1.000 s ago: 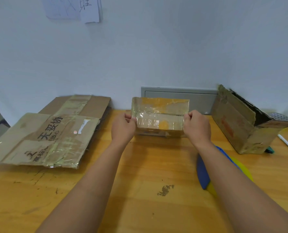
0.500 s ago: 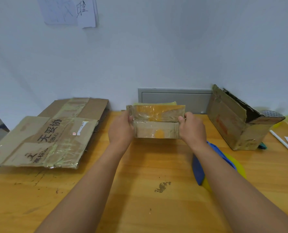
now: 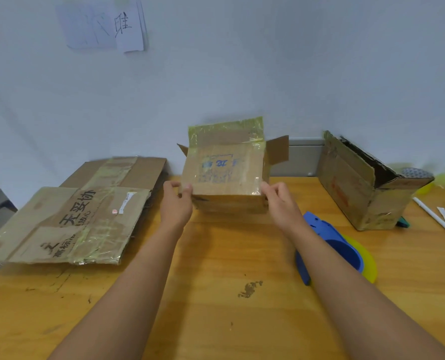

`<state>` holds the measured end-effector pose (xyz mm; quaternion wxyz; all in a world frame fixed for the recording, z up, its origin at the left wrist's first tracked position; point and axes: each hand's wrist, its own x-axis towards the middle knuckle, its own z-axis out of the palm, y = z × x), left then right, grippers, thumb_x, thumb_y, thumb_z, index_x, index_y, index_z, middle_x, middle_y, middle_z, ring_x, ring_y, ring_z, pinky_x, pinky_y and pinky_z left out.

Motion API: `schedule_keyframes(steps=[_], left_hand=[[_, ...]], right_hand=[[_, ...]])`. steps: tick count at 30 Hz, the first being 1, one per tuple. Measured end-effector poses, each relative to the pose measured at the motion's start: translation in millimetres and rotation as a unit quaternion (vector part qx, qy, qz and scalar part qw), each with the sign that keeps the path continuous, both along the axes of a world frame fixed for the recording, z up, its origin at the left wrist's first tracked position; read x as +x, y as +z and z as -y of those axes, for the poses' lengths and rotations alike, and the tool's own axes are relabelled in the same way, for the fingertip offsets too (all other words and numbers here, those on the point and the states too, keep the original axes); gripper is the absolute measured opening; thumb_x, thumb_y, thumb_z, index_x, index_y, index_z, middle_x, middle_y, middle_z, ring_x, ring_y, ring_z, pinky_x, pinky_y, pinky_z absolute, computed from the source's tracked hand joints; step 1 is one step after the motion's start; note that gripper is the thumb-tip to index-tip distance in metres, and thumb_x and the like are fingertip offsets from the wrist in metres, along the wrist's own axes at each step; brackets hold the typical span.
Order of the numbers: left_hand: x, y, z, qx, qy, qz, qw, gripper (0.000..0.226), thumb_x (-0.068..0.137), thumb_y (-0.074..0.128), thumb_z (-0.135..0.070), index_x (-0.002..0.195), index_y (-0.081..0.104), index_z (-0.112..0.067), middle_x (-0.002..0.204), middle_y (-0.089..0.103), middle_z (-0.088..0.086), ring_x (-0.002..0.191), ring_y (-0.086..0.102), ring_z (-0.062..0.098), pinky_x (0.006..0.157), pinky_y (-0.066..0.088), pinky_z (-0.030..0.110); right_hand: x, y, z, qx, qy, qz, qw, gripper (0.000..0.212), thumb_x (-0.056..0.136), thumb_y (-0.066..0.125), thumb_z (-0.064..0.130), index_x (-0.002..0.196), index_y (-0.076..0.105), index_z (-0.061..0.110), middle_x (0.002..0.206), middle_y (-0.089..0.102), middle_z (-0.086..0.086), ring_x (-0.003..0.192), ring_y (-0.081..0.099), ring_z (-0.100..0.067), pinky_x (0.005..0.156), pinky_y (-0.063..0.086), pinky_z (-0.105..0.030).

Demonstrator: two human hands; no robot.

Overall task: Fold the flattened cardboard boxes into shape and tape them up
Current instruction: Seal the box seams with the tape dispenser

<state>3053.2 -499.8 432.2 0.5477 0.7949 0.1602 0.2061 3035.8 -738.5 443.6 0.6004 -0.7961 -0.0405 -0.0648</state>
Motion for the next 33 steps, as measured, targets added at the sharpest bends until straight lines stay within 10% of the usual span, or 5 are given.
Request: schedule_keyframes(steps=[5,14,21,27,33], left_hand=[[0.3,-9.2,7.0,0.129,0.005,-0.029,0.991,0.045,0.101,0.05,-0.038,0.138,0.046,-0.012,0.131,0.049,0.01,0.112,0.055,0.026,0.097,0.048,0.042],[-10.9,-3.4,22.6,0.362,-0.001,-0.035,0.931,0.047,0.098,0.045,-0.045,0.141,0.047,-0.028,0.153,0.031,0.015,0.14,0.023,0.032,0.114,0.024,0.046],[-32.7,0.9,68.3,0.295,-0.071,-0.005,0.953,0.108,0.071,0.04,-0.093,0.154,0.004,-0.035,0.162,0.01,-0.003,0.146,0.012,0.027,0.113,0.029,0.052],[-36.7,-18.2,64.8,0.325,-0.042,0.011,0.945,0.116,0.078,0.059,-0.076,0.153,-0.016,-0.031,0.164,-0.001,0.004,0.149,0.005,0.03,0.118,0.021,0.05],[-34.4,-27.2,47.8,0.273,-0.078,0.048,0.958,0.114,0.077,0.069,-0.067,0.154,-0.007,-0.035,0.165,0.002,-0.006,0.151,0.005,0.015,0.113,0.017,0.031]], right_hand=[[0.7,-8.0,-2.1,-0.036,-0.001,-0.018,0.999,0.061,0.1,0.052,0.048,0.151,0.036,0.019,0.139,0.051,0.006,0.123,0.051,-0.015,0.1,0.048,-0.037],[-4.9,-17.6,-4.2,-0.069,-0.003,-0.039,0.997,0.064,0.093,0.068,0.037,0.144,0.034,0.019,0.136,0.053,0.001,0.115,0.054,-0.016,0.084,0.047,-0.029],[-9.6,-23.7,-13.6,-0.042,-0.005,0.004,0.999,0.023,0.093,0.063,0.026,0.111,0.049,0.027,0.118,0.059,0.004,0.107,0.059,-0.013,0.082,0.052,-0.03],[1.0,2.2,3.5,0.202,-0.11,-0.038,0.972,0.036,0.102,0.043,0.047,0.134,0.039,0.03,0.125,0.053,0.004,0.107,0.062,-0.019,0.085,0.057,-0.041],[15.5,23.1,-9.5,0.179,0.003,-0.095,0.979,0.045,0.098,0.057,0.041,0.138,0.047,0.024,0.124,0.06,-0.001,0.112,0.061,-0.022,0.093,0.055,-0.045]])
